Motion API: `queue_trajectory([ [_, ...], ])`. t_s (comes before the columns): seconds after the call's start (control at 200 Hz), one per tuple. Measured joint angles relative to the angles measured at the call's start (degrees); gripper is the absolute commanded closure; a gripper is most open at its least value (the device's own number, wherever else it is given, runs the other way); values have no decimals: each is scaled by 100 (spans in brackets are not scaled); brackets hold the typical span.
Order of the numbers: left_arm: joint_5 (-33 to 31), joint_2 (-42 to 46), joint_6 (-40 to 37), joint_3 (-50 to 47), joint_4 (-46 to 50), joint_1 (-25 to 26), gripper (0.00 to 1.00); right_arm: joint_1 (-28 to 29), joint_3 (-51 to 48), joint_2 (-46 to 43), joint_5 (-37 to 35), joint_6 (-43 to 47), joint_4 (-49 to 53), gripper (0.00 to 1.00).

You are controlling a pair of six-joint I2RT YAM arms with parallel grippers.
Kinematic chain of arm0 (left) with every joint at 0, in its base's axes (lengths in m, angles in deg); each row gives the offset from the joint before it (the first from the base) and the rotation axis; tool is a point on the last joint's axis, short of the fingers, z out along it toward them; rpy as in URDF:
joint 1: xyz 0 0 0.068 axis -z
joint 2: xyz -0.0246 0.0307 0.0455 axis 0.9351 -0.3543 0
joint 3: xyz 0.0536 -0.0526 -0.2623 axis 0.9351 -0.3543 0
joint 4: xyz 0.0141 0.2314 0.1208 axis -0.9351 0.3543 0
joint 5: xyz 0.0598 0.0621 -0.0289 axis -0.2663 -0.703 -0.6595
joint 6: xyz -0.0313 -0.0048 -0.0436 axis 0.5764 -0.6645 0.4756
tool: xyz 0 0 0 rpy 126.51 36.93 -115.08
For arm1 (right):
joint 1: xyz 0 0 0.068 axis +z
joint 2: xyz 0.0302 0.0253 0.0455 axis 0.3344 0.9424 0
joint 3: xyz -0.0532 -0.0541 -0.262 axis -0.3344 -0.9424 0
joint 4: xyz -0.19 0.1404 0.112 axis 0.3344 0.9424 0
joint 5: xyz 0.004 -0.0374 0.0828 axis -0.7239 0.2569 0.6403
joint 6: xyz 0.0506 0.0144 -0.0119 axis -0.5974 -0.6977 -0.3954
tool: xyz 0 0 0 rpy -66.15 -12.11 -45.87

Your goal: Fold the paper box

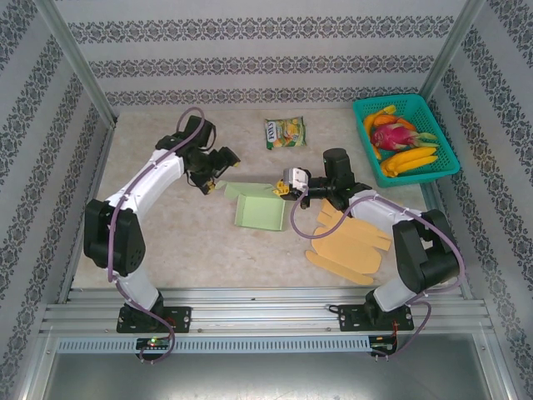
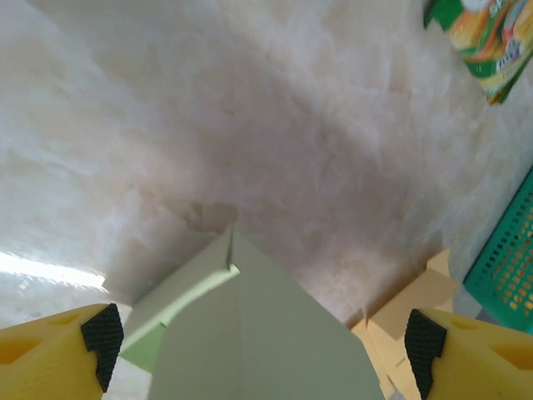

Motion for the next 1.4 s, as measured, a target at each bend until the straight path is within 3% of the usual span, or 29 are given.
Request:
queue_trajectory([
  [0.4,227,-105,330,-155,-273,372,13,-48,0,52,-2,-22,-42,100],
  [0.57,227,-105,452,-155,-350,597,24,-48,0,57,-83,55,20,100],
  [0.644,186,-105,476,-170,-363,632,30,-46,0,63,-127,140,98,94],
  [0.884,-122,-94,472,-684,-494,695,32,-15,-2,81,-415,514,378,74],
  [1.249,-555,188,643,-1453,-988,966,38,334,175,81,-1056,1231,1578,73],
  [1.404,-741,208,708,-1462,-1032,1154,38,463,190,81,-1436,1432,1934,62],
])
